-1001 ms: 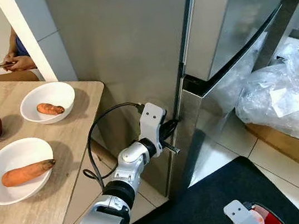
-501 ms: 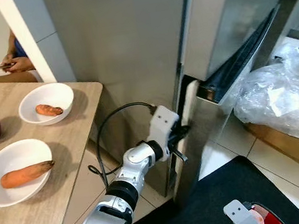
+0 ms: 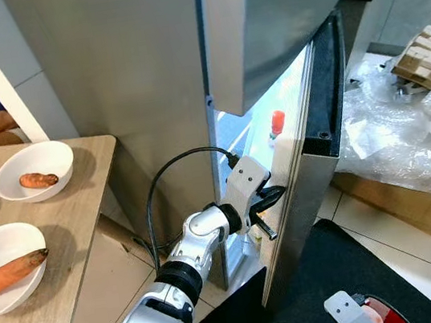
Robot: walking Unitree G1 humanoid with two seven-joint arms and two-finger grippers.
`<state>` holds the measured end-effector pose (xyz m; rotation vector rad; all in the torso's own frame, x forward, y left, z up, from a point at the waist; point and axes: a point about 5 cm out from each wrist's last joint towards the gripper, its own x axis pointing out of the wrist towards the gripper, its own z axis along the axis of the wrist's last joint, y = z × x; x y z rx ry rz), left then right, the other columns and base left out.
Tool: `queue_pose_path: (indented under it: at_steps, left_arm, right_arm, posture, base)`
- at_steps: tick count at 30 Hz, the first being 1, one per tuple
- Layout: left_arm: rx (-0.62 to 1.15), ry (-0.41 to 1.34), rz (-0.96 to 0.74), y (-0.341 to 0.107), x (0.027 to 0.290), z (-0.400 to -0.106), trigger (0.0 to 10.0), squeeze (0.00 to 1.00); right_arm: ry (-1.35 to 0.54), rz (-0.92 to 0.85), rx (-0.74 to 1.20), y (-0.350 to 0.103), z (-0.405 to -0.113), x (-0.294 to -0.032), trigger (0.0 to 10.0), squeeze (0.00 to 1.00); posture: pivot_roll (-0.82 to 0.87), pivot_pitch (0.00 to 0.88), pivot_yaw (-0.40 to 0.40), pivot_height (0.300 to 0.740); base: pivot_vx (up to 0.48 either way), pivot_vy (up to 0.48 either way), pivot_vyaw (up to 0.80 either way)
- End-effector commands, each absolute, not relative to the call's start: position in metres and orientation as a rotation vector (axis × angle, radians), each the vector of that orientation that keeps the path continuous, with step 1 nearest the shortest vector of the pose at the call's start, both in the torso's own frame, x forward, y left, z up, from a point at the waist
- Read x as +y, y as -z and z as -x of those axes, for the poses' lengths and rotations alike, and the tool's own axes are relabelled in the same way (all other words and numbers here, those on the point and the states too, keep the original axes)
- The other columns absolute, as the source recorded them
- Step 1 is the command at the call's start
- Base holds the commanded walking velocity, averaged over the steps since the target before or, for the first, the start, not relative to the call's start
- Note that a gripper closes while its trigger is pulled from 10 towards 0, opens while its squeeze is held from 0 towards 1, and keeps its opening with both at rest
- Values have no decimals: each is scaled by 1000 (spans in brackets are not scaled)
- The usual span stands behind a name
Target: Restocking fridge
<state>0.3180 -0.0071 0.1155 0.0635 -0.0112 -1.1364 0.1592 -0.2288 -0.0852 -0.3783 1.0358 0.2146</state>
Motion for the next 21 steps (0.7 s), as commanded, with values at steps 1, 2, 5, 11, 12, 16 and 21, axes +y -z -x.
queue_pose_path:
  at_steps: [1, 2, 5, 11, 12, 16, 21]
  left_arm:
    - [9, 1185, 53, -105, -26, -297, 10000, 0]
    - [8, 1177, 53, -101, -16, -295, 10000, 0]
    - [18, 1205, 64, -92, 11, -280, 10000, 0]
    - [109, 1045, 29, -61, 53, -262, 10000, 0]
    - [127, 1012, 17, -55, 58, -261, 10000, 0]
    - [178, 885, -18, -37, 72, -260, 10000, 0]
    - [260, 628, -13, -21, 106, -253, 10000, 0]
  right_arm:
    - [-190, 363, 1039, 87, -155, -230, 10000, 0]
    - [-190, 362, 1040, 87, -155, -230, 10000, 0]
    - [-191, 362, 1047, 88, -152, -230, 10000, 0]
    - [-213, 371, 1066, 91, -148, -226, 10000, 0]
    - [-213, 370, 1065, 91, -148, -226, 10000, 0]
    - [-220, 368, 1061, 91, -150, -223, 10000, 0]
    - [-235, 371, 1050, 90, -153, -220, 10000, 0]
  posture:
    - [-213, 126, 12, 700]
    - [-213, 126, 12, 700]
    - [-201, 125, 8, 700]
    - [-172, 122, -3, 700]
    - [-172, 122, -3, 700]
    - [-170, 121, -5, 700]
    - [-166, 118, -20, 700]
  base:
    - [0, 0, 0]
    - [0, 0, 0]
    - [0, 0, 0]
    - [0, 0, 0]
    - [0, 0, 0]
    - [0, 0, 0]
    - [0, 0, 0]
